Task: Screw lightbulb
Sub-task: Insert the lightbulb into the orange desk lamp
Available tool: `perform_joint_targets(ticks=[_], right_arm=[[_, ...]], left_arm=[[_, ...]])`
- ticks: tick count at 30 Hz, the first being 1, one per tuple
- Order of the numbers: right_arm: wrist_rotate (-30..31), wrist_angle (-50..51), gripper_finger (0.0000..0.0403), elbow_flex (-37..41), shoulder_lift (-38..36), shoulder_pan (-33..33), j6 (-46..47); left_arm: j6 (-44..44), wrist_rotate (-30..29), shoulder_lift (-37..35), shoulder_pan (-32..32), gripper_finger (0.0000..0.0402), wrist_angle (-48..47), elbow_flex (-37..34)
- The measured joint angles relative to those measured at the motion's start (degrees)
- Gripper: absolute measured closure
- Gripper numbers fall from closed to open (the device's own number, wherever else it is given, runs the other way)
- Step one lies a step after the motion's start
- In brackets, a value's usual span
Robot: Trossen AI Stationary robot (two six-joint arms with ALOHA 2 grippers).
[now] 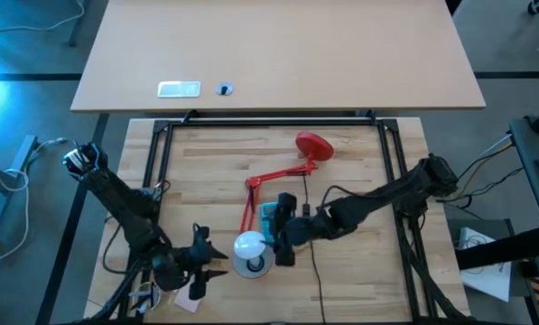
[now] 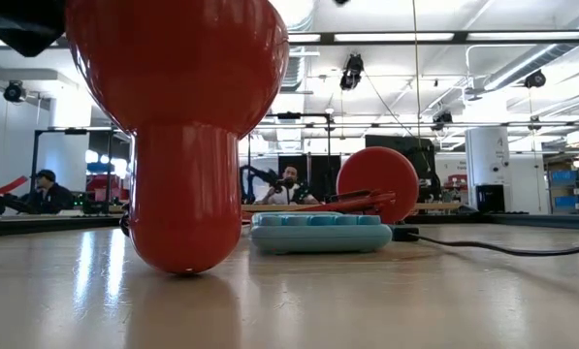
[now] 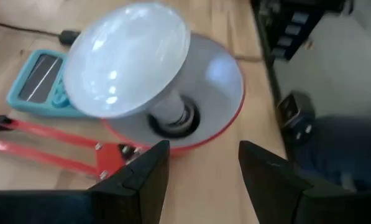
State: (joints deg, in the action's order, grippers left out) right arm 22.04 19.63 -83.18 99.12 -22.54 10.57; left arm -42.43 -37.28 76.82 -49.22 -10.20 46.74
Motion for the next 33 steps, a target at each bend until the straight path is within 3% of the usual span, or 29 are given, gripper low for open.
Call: perform_joint_targets(ticks=[5, 11, 15, 23, 33], right_arm=[[-2.58, -1.96, 0.0132, 0.0, 1.49, 1.78, 0.28], [-4.97, -5.66, 0.0131, 0.02, 4.2, 1.77, 0.46], [-5.07, -5.9, 0.0126, 0.02, 4.85, 1.78, 0.46], [-5.47, -5.94, 0.0131, 0.02, 4.5, 1.7, 0.2], [-5.23, -6.98, 0.0122, 0.02, 4.34, 1.87, -0.66]], left_arm=[[0.29, -2.45, 0.02, 0.03, 0.0218, 9.52, -4.44], [0.19, -4.25, 0.02, 0.03, 0.0218, 10.16, -5.62], [4.87, -6.56, 0.12, -1.11, 0.0218, 10.12, -4.96], [17.46, -8.41, 8.0, -2.09, 0.0218, 6.9, 4.4], [12.89, -8.26, 17.76, -1.79, 0.0218, -7.53, 14.87]])
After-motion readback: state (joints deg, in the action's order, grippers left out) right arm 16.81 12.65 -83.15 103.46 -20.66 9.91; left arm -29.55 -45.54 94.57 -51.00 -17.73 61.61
